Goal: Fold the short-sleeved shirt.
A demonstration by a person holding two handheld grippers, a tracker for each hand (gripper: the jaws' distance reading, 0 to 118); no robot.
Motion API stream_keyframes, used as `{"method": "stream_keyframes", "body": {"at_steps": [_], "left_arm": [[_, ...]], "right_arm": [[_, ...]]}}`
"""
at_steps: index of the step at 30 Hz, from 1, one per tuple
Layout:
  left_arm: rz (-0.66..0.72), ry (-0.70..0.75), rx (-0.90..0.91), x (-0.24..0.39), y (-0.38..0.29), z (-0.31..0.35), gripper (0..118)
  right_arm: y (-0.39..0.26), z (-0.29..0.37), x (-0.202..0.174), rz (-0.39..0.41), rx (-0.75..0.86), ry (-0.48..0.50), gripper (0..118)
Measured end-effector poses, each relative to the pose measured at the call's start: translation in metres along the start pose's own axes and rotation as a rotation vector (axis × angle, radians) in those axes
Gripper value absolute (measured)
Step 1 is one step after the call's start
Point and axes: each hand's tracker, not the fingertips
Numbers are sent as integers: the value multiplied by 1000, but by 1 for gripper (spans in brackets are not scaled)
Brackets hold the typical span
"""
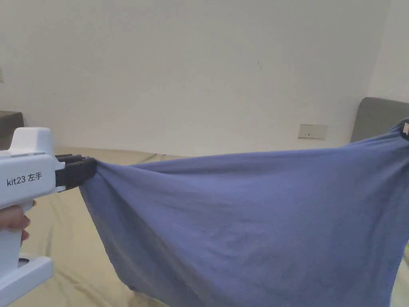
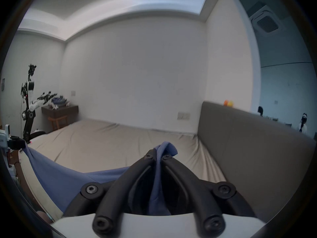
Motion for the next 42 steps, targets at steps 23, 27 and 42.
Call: {"method": "stream_keyframes", "body": {"at_steps": [23,27,42], "left_arm": [[-34,259,76,-59,161,-207,5],[-29,283,102,-66,165,-264,5],[-125,301,58,-78,110,-410,5]], "right_arm": [[133,-211,-51,28,183,-64,3],[153,-273,-61,68,163,-114,3],[89,-411,-67,132,174,-164,3]]}}
